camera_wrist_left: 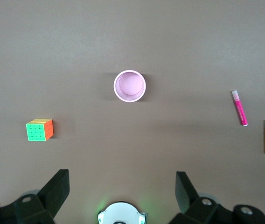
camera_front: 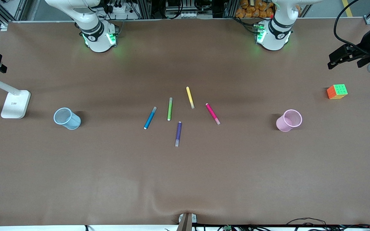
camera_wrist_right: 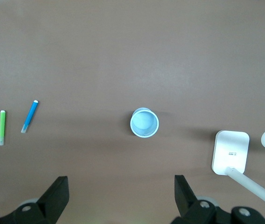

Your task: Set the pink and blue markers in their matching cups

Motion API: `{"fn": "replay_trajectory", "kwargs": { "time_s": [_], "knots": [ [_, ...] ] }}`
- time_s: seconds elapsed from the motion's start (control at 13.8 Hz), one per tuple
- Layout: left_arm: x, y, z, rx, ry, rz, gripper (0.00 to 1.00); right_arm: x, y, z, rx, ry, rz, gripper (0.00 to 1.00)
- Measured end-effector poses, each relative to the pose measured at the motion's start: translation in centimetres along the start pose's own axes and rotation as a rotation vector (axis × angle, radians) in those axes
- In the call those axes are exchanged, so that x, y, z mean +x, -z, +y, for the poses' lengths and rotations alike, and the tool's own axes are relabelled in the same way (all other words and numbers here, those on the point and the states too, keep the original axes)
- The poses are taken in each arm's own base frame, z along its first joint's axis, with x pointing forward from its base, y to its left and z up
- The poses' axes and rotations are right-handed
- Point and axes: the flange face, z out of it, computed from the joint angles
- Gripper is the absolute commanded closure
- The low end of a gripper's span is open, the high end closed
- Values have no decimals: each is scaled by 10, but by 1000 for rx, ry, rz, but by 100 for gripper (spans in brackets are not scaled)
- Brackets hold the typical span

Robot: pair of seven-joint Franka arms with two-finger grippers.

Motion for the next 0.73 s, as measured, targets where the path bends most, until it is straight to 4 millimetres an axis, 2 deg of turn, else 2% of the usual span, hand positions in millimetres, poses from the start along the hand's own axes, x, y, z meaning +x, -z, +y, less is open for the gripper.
{"fn": "replay_trajectory", "kwargs": {
  "time_s": [0.73],
  "knots": [
    [-5,8,-6,54,-8,-20,0,1,-6,1,3,-2,-20,0]
  ]
}}
